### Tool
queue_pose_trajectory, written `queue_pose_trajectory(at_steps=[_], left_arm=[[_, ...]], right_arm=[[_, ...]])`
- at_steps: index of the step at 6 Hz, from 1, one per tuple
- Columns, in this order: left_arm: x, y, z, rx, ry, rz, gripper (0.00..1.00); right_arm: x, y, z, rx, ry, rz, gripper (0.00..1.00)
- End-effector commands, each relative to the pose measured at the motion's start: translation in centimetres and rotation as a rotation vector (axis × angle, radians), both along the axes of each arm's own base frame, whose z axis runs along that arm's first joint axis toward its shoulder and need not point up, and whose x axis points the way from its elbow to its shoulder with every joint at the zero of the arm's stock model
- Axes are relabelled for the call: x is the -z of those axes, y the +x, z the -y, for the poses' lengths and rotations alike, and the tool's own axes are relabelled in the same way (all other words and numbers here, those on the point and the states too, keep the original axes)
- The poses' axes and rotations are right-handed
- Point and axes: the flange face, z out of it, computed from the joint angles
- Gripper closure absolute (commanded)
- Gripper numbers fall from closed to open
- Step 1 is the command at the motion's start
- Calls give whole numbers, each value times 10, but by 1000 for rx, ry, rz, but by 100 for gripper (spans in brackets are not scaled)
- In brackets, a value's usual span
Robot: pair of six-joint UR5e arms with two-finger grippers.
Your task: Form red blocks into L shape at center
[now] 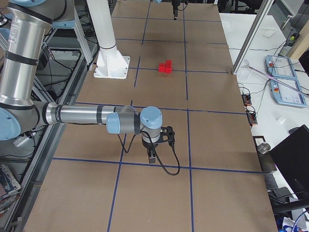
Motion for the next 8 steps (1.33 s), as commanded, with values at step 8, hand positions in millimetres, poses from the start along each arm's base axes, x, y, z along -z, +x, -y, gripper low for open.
queue_pose_trajectory(at_steps=[8], left_arm=[[-152,-195,-72,-91,54,-103,0]], right_arm=[[1,0,0,0,0,2,0]])
